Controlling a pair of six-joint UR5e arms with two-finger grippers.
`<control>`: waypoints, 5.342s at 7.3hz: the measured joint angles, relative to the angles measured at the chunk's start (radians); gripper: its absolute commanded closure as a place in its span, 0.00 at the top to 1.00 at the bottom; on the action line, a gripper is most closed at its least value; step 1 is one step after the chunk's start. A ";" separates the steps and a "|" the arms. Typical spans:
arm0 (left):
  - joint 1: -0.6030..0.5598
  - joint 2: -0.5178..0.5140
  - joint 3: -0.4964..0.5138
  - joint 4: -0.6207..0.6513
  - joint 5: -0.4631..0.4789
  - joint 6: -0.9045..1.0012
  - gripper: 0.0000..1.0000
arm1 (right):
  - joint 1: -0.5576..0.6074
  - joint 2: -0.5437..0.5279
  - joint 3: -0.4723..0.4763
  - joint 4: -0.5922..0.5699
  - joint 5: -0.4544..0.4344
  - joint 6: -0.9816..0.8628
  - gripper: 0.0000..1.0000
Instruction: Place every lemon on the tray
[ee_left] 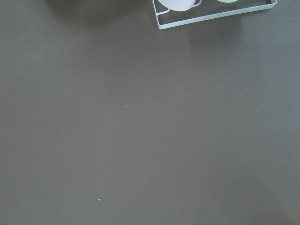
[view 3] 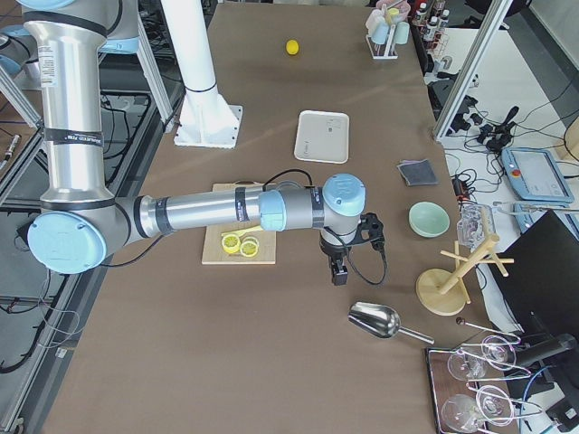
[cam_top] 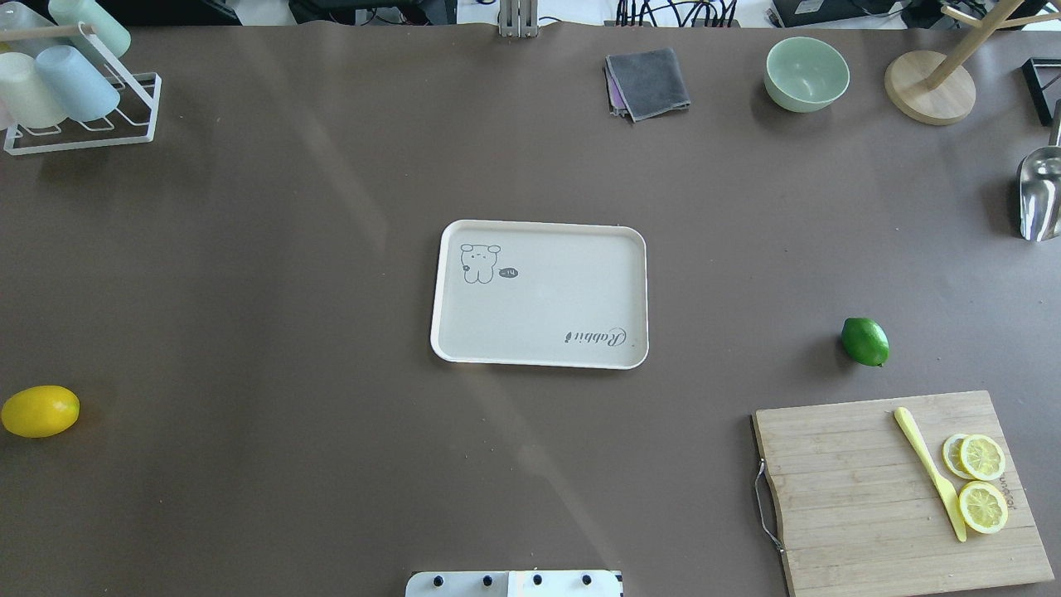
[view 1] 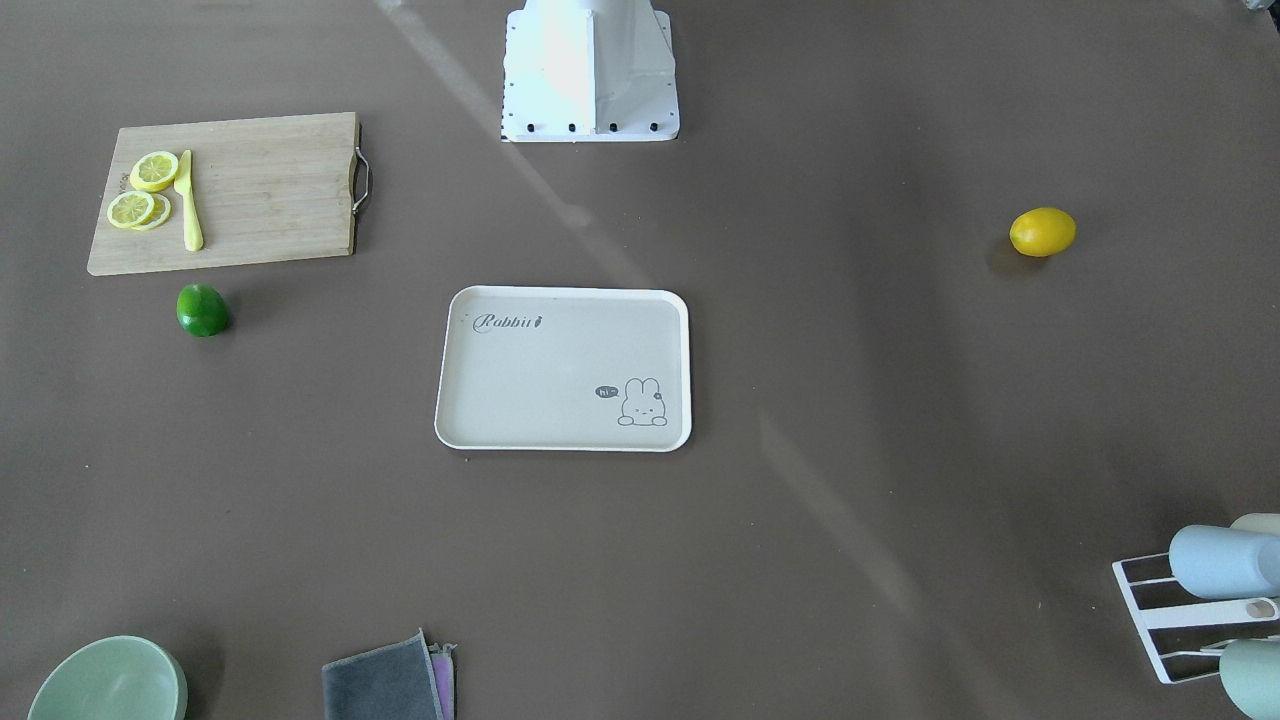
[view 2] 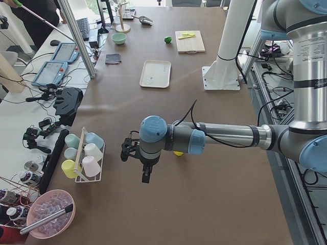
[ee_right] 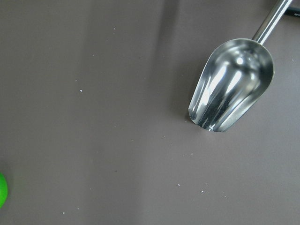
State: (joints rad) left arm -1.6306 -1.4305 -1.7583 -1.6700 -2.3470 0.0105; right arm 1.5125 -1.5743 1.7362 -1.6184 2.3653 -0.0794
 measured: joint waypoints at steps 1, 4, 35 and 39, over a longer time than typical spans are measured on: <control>0.000 -0.002 0.002 0.000 0.000 -0.002 0.98 | 0.000 -0.001 -0.001 0.000 0.000 0.001 1.00; 0.000 -0.006 0.002 -0.001 0.000 -0.003 0.98 | 0.000 -0.001 -0.001 0.000 0.000 0.003 1.00; 0.197 0.083 0.096 -0.691 -0.189 -0.053 0.98 | -0.490 0.082 -0.069 0.650 -0.008 0.672 1.00; 0.259 0.081 0.067 -0.697 -0.209 -0.080 0.98 | -0.574 0.001 -0.063 0.661 -0.033 0.740 1.00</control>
State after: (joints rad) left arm -1.3712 -1.3496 -1.6910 -2.3668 -2.5555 -0.0693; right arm 0.9383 -1.5731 1.6735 -0.9577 2.3325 0.6611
